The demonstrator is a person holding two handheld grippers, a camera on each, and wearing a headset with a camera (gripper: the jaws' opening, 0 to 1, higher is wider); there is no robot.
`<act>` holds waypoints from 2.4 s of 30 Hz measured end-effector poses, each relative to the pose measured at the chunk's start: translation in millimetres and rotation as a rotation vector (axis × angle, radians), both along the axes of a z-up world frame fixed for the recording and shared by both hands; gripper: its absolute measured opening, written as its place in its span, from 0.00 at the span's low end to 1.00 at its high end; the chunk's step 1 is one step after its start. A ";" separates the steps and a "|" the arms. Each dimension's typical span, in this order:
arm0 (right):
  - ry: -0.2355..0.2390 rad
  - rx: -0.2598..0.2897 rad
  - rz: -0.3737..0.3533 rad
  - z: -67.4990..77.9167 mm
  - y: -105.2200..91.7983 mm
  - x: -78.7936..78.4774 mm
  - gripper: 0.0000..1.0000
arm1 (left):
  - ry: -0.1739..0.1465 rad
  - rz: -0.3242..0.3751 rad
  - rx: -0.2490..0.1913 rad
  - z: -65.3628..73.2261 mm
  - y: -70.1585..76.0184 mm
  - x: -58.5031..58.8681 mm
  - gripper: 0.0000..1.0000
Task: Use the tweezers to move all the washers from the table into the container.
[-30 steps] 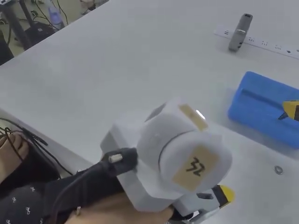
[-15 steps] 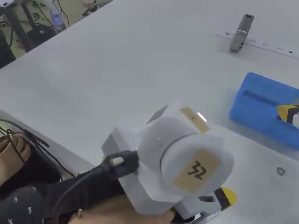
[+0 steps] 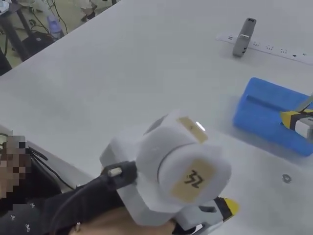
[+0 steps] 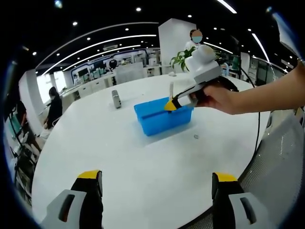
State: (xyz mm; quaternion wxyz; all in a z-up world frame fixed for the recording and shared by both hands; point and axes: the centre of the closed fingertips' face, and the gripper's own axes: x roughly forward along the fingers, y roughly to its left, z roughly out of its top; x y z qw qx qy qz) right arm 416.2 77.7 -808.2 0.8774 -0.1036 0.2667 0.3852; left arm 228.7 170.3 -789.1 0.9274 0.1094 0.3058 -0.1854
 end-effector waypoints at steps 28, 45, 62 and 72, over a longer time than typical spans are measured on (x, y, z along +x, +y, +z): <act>0.077 0.066 -0.031 12.0 -39.1 -85.9 0.04 | 0.005 -0.004 0.016 -3.4 2.2 0.8 0.97; 0.091 0.006 -0.007 -11.9 -41.5 -90.3 0.04 | 0.011 -0.003 0.022 -5.2 1.0 0.2 0.97; 0.108 0.005 -0.024 -15.0 -49.9 -89.3 0.02 | 0.001 0.007 0.028 -4.6 1.1 2.8 0.97; 0.108 0.069 -0.044 10.2 -45.5 -82.8 0.02 | 0.003 0.009 0.035 -4.8 2.4 2.0 0.97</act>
